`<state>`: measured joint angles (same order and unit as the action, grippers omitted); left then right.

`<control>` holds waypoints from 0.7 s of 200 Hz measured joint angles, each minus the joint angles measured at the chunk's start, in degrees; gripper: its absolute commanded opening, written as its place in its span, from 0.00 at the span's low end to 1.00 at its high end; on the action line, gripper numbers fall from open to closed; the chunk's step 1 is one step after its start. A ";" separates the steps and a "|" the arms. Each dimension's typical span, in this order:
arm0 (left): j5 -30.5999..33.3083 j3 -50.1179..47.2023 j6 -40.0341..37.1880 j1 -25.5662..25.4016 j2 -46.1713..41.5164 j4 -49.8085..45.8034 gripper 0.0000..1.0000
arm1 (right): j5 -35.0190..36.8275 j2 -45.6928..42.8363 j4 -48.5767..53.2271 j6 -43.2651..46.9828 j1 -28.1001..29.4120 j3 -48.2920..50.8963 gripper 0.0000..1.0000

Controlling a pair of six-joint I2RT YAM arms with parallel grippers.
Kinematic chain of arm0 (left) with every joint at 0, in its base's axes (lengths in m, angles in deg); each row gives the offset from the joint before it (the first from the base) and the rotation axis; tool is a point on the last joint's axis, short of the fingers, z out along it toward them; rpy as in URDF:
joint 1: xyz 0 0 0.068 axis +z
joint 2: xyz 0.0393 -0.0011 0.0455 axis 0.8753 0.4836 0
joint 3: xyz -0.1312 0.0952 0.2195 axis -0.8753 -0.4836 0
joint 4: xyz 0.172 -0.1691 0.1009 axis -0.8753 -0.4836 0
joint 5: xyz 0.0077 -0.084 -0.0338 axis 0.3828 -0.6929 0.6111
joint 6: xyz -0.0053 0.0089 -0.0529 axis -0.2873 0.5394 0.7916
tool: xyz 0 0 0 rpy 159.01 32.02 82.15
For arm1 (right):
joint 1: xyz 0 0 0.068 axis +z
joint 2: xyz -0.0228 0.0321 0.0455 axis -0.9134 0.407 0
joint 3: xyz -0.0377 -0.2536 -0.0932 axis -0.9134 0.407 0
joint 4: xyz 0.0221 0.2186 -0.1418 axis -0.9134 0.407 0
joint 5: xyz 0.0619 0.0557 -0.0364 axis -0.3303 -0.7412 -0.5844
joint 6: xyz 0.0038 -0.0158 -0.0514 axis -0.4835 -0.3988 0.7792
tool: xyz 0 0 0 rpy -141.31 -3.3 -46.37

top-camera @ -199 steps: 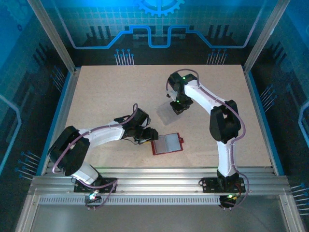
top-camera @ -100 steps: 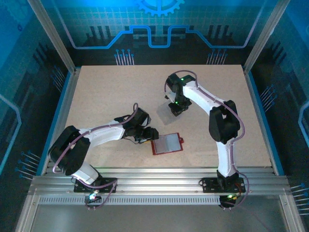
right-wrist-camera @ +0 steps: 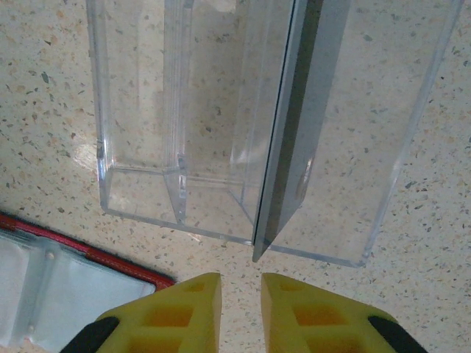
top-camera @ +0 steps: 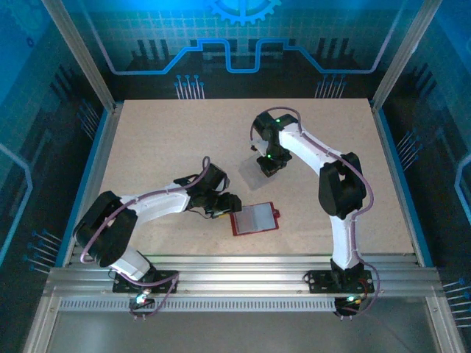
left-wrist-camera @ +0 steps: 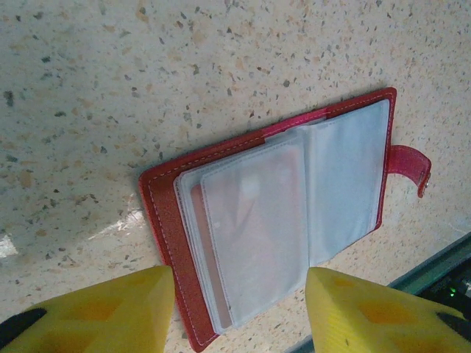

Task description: Put the credit cards into the card holder

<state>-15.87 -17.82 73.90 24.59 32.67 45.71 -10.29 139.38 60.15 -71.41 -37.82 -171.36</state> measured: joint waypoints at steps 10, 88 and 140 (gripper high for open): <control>0.00 0.00 0.00 0.02 0.00 0.00 0.52 | -0.02 0.00 0.00 0.00 0.00 -0.02 0.22; 0.00 0.00 0.00 0.02 0.00 0.00 0.52 | -0.46 0.24 -0.09 0.24 -0.15 -0.85 0.16; 0.02 0.00 0.00 0.02 0.00 0.00 0.52 | -0.46 0.66 -0.09 0.24 -0.55 -0.85 0.11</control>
<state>-15.84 -17.82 73.90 24.61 32.67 45.71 -10.74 140.03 60.06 -71.17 -38.37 -172.21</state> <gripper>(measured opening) 0.518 0.124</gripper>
